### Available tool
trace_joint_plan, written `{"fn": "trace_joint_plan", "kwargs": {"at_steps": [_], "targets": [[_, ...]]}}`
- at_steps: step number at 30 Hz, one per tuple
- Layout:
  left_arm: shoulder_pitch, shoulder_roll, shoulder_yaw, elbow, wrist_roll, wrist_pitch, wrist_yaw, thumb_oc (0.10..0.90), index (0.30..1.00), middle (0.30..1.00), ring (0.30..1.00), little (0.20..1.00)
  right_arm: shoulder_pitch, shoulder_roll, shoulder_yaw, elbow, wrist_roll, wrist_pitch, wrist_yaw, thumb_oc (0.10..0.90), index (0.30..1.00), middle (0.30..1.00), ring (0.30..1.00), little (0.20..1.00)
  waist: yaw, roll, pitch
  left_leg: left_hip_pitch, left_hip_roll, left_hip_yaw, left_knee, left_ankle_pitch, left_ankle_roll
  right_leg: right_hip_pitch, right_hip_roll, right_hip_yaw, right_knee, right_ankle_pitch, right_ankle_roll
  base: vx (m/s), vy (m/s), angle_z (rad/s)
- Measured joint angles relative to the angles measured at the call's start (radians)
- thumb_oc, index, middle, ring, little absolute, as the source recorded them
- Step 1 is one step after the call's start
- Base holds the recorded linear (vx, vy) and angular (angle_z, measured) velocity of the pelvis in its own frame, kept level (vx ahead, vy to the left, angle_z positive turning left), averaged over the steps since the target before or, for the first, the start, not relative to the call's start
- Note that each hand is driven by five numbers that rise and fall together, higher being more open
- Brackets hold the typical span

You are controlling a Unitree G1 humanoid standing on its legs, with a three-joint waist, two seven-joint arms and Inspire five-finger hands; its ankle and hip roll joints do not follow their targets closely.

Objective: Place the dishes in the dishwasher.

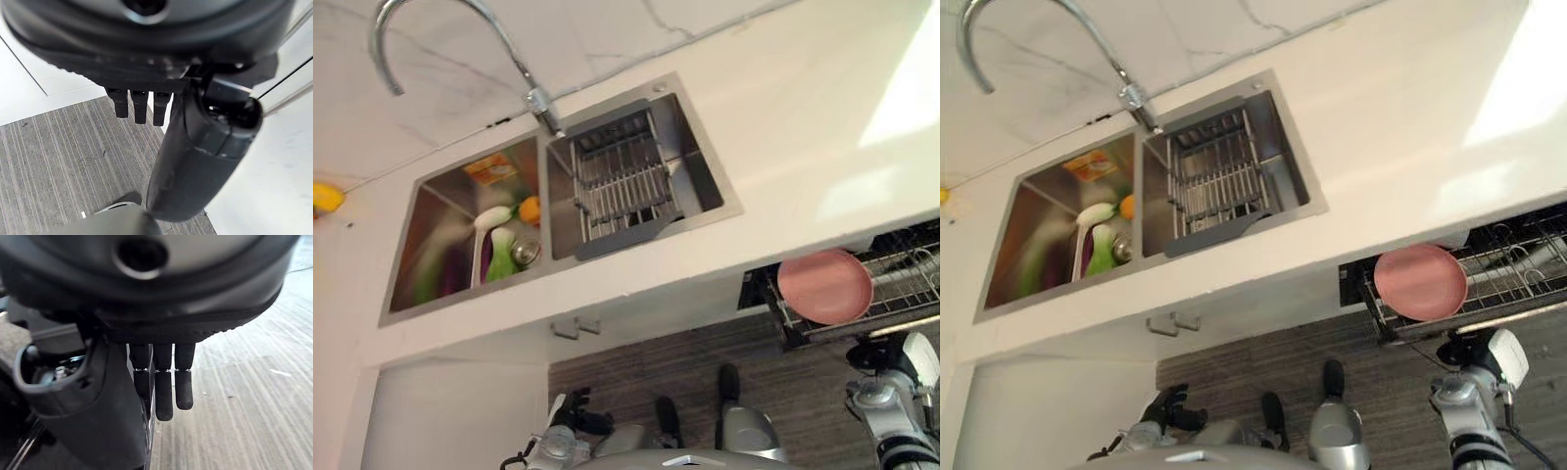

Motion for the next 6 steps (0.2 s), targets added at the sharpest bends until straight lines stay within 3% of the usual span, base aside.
{"fn": "trace_joint_plan", "kwargs": {"at_steps": [1,2,3,6], "targets": [[-0.003,0.002,-0.017,-0.001,-0.014,-0.009,0.001,0.8,0.9,0.9,0.9,0.9,-0.046,-0.027,0.025,0.064,-0.001,0.007,0.003,0.4,0.3,0.3,0.3,0.3,0.008,-0.002,0.001,-0.001,0.0,-0.02,0.0,0.004,-0.005,0.011,-0.008,-0.035,0.0,-0.005,-0.005,-0.01,-0.051,0.72],[-0.003,0.002,-0.018,0.0,-0.02,-0.01,0.0,0.8,0.9,0.9,0.9,0.9,-0.079,-0.036,0.031,0.103,-0.001,0.007,0.003,0.582,0.573,0.573,0.573,0.573,0.014,-0.002,0.001,-0.003,0.0,-0.028,0.0,0.008,-0.011,0.018,-0.013,-0.057,0.0,-0.011,-0.006,-0.02,-0.05,0.78],[-0.003,0.002,-0.021,-0.001,-0.039,-0.011,-0.001,0.8,0.9,0.9,0.9,0.9,-0.106,-0.045,0.039,0.134,-0.001,0.007,0.003,0.8,0.9,0.9,0.9,0.9,0.028,-0.002,0.001,-0.004,0.001,-0.03,0.001,0.018,-0.017,0.023,-0.016,-0.07,0.0,-0.014,-0.008,-0.02,-0.047,0.5],[-0.002,0.007,-0.016,0.001,-0.083,-0.01,-0.003,0.8,0.9,0.9,0.9,0.9,-0.113,-0.043,0.046,0.141,0.0,-0.023,0.002,0.8,0.9,0.9,0.9,0.9,0.061,-0.009,0.001,-0.006,0.001,-0.073,0.013,0.033,0.004,0.046,-0.02,-0.117,0.0,-0.029,-0.002,-0.01,-0.03,0.51]]}}
